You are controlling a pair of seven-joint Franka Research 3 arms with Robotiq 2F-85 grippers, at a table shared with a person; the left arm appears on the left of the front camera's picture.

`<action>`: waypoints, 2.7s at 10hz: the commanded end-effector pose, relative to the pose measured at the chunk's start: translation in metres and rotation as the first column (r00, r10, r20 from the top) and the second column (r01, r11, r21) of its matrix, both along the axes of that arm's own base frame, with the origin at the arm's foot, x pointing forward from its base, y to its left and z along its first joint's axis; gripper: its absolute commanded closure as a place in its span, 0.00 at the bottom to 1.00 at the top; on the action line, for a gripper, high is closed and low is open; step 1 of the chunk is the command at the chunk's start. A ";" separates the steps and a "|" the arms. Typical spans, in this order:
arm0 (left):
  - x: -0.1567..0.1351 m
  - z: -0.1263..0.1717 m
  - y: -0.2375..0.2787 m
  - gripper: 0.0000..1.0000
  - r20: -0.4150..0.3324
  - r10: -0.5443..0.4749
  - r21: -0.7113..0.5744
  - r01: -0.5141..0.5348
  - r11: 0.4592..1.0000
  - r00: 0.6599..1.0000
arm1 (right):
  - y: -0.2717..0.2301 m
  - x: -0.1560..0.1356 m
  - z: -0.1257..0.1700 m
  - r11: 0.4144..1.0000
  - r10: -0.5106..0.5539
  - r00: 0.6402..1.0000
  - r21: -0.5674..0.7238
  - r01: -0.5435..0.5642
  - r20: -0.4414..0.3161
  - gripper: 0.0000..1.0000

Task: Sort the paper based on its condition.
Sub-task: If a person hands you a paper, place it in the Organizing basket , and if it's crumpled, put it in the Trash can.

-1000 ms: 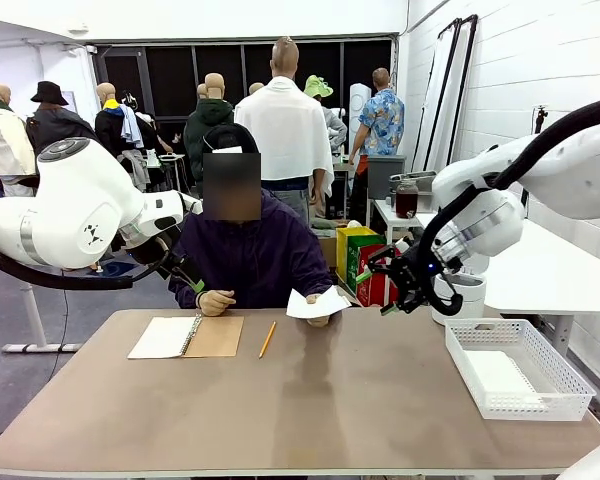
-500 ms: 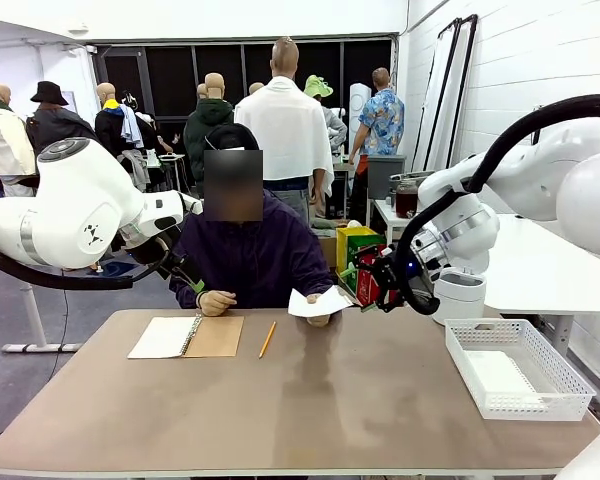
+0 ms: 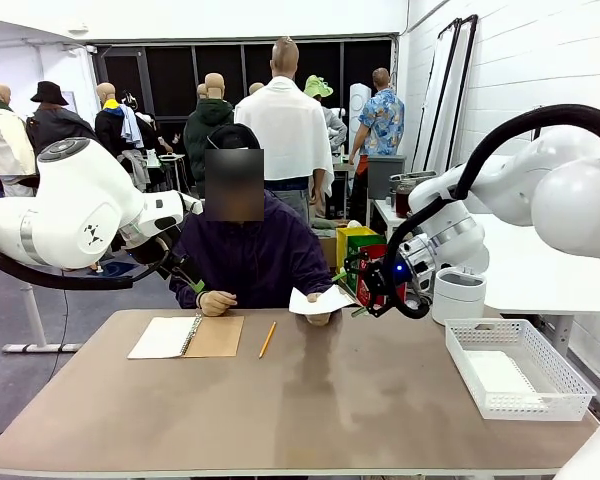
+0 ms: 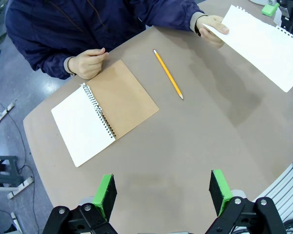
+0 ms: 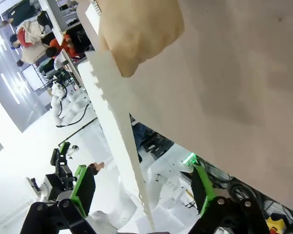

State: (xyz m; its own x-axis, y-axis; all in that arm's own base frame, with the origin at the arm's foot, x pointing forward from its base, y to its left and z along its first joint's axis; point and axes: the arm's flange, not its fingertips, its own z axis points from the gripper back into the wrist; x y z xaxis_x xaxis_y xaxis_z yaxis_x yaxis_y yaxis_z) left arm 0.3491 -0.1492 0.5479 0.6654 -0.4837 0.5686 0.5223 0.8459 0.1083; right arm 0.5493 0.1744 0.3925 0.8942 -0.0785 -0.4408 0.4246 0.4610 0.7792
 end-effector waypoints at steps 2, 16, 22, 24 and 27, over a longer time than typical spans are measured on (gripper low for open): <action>0.001 0.000 0.001 0.00 -0.002 0.000 -0.002 0.000 1.000 1.000 | 0.002 0.015 0.003 0.997 -0.053 0.998 0.052 0.055 -0.040 0.12; 0.001 0.000 0.001 0.00 -0.002 0.000 -0.002 0.000 1.000 1.000 | -0.007 0.017 0.010 0.999 -0.020 0.998 0.037 0.023 -0.058 1.00; 0.001 0.000 0.001 0.00 -0.002 0.000 -0.002 0.000 1.000 1.000 | -0.099 -0.023 0.070 0.947 0.160 0.938 -0.316 -0.058 0.307 1.00; 0.001 0.000 0.001 0.00 -0.002 0.000 -0.002 0.000 1.000 1.000 | -0.135 -0.031 0.071 0.904 0.209 0.934 -0.421 -0.072 0.291 1.00; 0.001 0.000 0.001 0.00 -0.002 0.000 -0.002 0.000 1.000 1.000 | -0.157 -0.042 0.064 0.871 0.191 0.941 -0.490 -0.031 0.280 1.00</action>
